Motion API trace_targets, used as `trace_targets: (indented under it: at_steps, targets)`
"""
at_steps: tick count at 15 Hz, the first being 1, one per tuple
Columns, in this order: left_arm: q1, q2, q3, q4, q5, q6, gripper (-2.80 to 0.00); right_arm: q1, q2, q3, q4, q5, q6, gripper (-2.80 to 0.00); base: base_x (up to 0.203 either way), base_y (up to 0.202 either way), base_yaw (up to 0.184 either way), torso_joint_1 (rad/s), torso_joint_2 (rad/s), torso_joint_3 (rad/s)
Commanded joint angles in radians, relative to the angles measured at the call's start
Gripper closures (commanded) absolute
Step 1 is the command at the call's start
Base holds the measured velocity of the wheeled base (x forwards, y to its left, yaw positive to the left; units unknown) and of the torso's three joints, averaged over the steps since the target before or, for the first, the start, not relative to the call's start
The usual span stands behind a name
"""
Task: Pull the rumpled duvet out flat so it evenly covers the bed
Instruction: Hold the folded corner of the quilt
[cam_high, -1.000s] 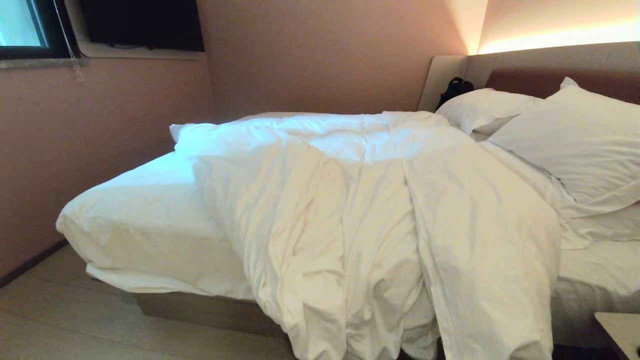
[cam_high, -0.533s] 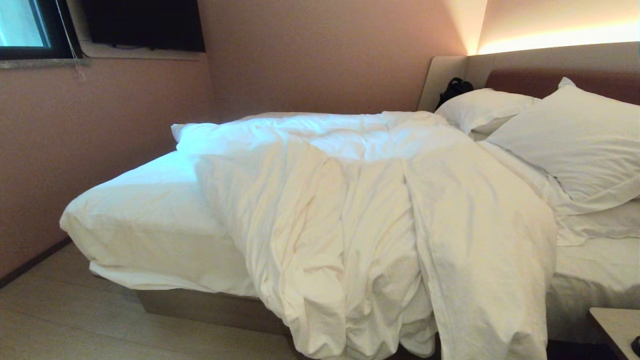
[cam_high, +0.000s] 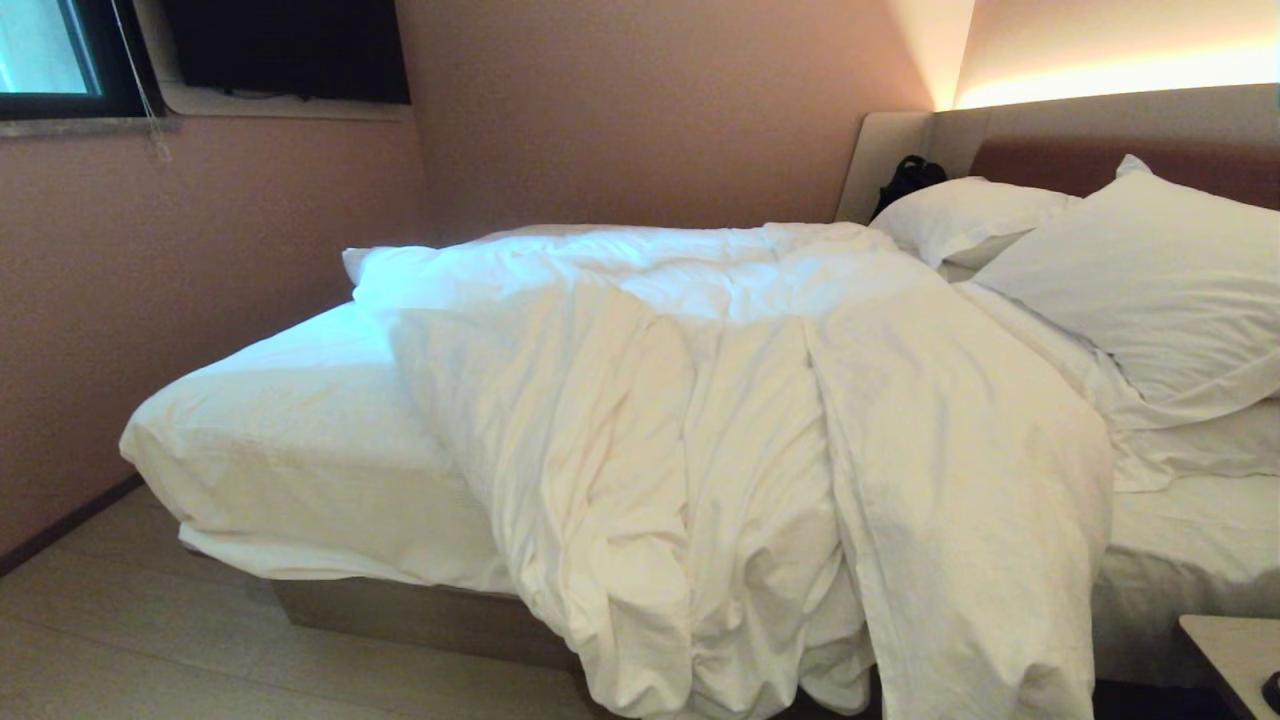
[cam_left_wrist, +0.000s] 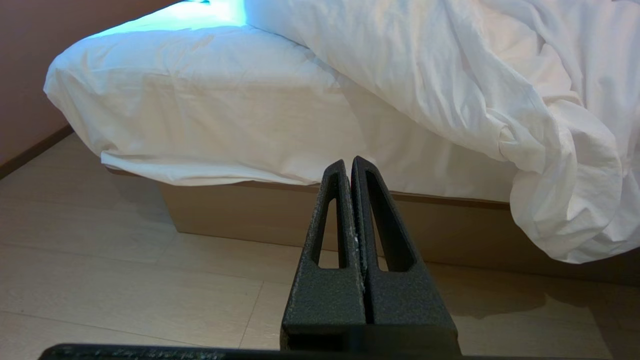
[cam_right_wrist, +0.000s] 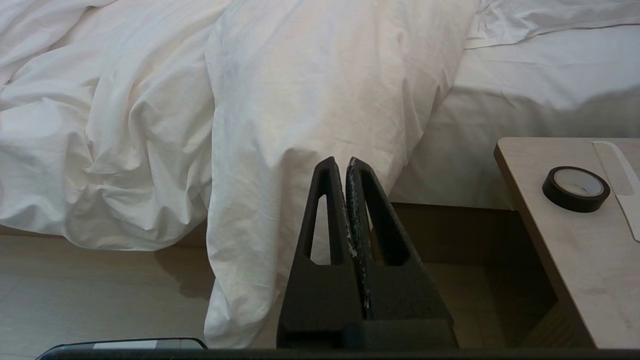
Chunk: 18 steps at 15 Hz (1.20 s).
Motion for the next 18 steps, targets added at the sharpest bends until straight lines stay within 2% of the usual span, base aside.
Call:
trace_targets:
  at_steps: [1,16,18]
  targets:
    - [0.000,0.000,0.000,0.000,0.000,0.000,0.00,0.000,0.001,0.001,-0.001,0.000,0.000,0.00,0.000,0.000,0.000,0.000,0.00,0.000]
    - [0.000,0.000,0.000,0.002,0.001,0.000,0.00,0.000,0.001,0.003,-0.001,0.000,0.001,0.00,0.000,0.000,0.000,0.000,0.00,0.000]
    - [0.000,0.000,0.000,0.003,0.003,-0.003,0.00,0.000,0.001,0.003,-0.003,0.000,-0.002,0.00,0.001,0.132,-0.011,0.002,0.01,0.005]
